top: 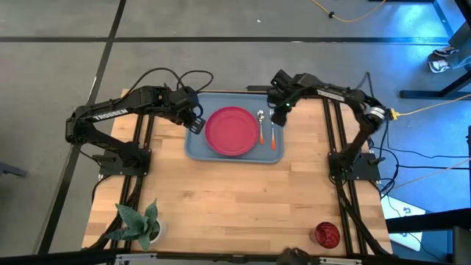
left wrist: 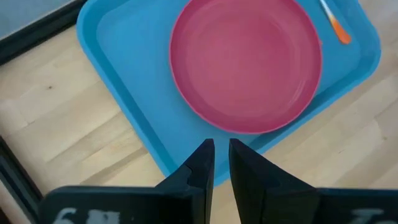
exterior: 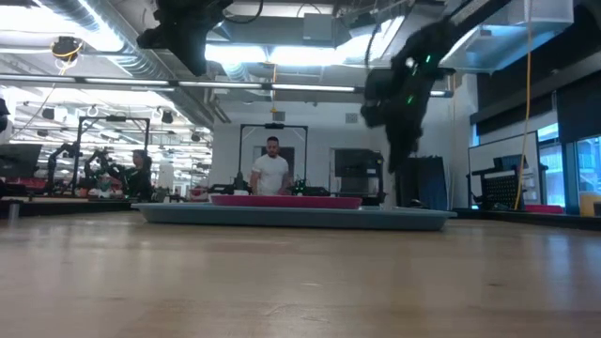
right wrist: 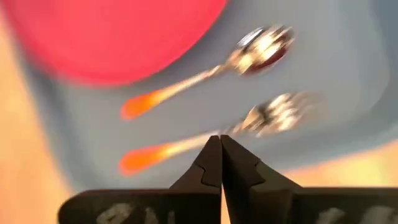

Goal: Pick and place plate/cup/fork/spoon on tray
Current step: Put the red glass on the blue serving tray at the top left of the pink plate

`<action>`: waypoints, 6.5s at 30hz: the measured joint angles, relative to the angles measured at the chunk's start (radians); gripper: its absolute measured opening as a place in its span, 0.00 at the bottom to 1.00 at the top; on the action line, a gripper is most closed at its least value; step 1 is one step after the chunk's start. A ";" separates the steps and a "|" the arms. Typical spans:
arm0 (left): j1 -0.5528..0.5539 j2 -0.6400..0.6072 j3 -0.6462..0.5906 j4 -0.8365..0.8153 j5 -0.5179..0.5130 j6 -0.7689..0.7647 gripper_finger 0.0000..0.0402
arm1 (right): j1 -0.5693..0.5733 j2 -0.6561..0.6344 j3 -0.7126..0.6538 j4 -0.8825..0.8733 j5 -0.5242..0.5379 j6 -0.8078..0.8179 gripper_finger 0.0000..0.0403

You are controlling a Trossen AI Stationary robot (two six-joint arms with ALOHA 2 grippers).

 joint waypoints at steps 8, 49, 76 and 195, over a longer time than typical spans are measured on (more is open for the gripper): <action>0.000 0.000 0.000 -0.023 0.002 0.080 0.10 | 0.163 -0.276 0.000 -0.257 -0.001 0.008 0.00; 0.000 0.000 0.000 0.016 0.037 0.436 0.10 | 0.443 -0.391 0.000 -0.140 -0.156 0.296 0.01; 0.000 0.000 0.000 0.016 0.037 0.436 0.10 | 0.444 -0.391 0.000 -0.092 -0.181 0.260 0.01; 0.000 0.000 0.000 0.008 0.037 0.497 0.10 | 1.488 -0.148 -0.122 -0.173 -0.087 0.936 0.18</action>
